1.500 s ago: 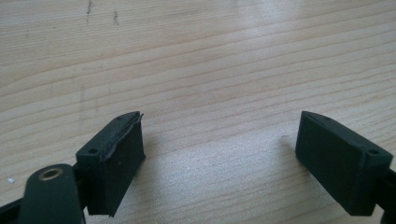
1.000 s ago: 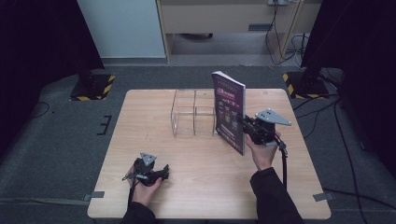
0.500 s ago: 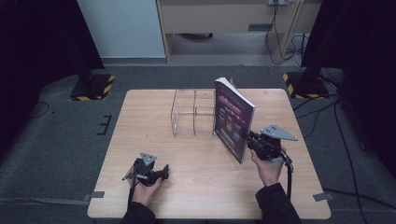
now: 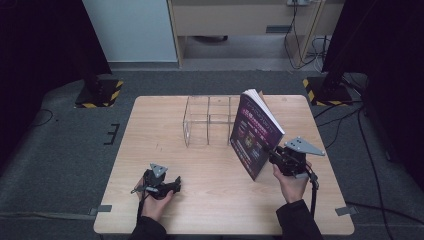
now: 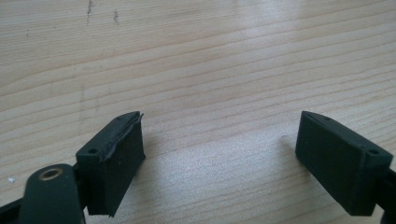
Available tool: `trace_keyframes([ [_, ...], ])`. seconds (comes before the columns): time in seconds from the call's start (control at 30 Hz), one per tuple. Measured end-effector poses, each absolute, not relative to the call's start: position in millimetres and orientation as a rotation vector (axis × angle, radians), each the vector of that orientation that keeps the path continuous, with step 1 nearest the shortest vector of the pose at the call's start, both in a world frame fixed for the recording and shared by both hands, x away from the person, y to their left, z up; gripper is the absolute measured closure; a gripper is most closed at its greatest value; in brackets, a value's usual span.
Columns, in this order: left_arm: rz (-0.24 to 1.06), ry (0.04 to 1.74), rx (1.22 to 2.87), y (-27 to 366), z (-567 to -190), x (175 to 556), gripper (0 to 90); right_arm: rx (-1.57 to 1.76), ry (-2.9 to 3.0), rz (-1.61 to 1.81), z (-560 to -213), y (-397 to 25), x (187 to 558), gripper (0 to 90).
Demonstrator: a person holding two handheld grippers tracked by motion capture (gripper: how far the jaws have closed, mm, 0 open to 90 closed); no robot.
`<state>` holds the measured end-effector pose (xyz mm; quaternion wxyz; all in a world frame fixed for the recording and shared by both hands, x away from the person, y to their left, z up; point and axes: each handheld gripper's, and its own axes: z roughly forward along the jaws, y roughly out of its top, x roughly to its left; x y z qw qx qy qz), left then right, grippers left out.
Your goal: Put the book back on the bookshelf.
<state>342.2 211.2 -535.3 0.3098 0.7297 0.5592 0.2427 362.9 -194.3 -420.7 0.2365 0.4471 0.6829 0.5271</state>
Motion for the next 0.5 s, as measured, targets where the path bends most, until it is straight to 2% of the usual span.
trace_keyframes([
  [0.23,0.641,1.477,1.928,211,-535,342,14.4,1.232,1.881,1.432,-405,-191,376,76.7],
  [0.5,0.641,1.477,1.928,211,-535,342,14.3,1.286,1.869,1.403,-397,-186,383,82.3],
])
